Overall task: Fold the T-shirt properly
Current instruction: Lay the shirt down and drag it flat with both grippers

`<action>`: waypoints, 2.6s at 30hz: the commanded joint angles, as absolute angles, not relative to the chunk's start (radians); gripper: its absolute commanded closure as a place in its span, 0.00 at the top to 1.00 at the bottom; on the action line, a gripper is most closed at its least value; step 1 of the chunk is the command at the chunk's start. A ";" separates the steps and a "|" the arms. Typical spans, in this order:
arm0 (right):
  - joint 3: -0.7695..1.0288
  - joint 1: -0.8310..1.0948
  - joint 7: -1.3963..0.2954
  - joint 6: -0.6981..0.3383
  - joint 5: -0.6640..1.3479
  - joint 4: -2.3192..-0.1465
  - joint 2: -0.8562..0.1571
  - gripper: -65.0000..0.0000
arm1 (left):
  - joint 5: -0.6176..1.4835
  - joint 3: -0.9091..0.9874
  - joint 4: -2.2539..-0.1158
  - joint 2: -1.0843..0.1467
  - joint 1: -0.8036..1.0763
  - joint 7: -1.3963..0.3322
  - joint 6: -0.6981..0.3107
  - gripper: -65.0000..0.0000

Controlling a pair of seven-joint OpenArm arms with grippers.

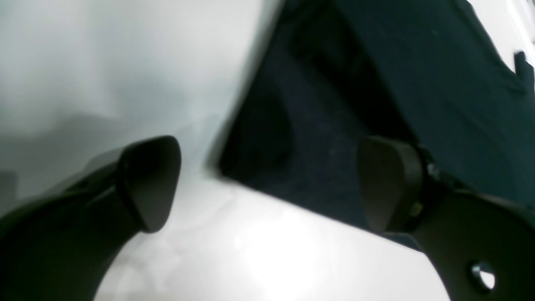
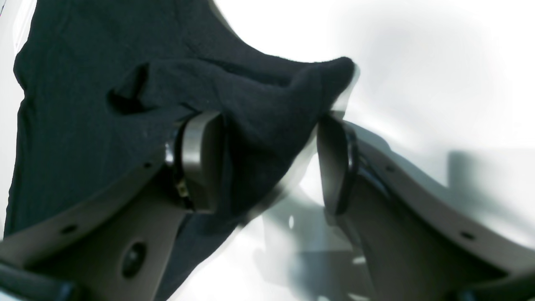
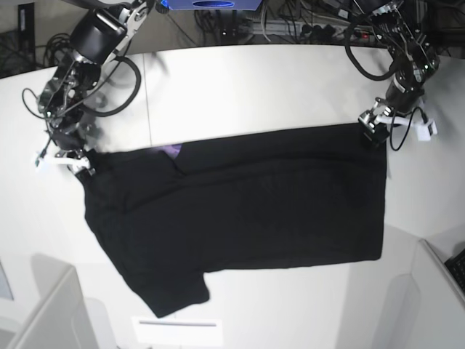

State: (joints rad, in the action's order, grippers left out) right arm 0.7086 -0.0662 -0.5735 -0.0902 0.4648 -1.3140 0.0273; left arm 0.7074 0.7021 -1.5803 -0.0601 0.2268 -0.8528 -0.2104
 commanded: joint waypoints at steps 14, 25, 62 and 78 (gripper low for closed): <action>0.711 -0.067 -0.608 -0.084 0.452 -1.314 0.024 0.51 | 0.704 0.674 -1.520 -0.065 0.208 -0.880 -0.200 0.29; 0.713 -0.081 -0.607 -0.085 0.456 -1.314 0.024 0.00 | 0.704 0.676 -1.529 -0.099 0.219 -0.886 -0.200 0.00; 0.714 0.349 -0.782 -0.082 0.456 -1.819 0.033 0.00 | 0.704 0.680 -1.847 -0.153 0.636 -0.885 -0.205 0.00; 0.716 0.427 -0.825 -0.079 0.452 -1.876 0.061 0.00 | 0.704 0.682 -1.853 -0.153 0.667 -0.886 -0.205 0.00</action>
State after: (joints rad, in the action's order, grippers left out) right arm 0.7094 0.4278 -0.8425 -0.0788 0.4465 -1.8572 0.0719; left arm 0.7040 0.6716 -1.8355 -0.1394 0.6567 -0.9020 -0.2100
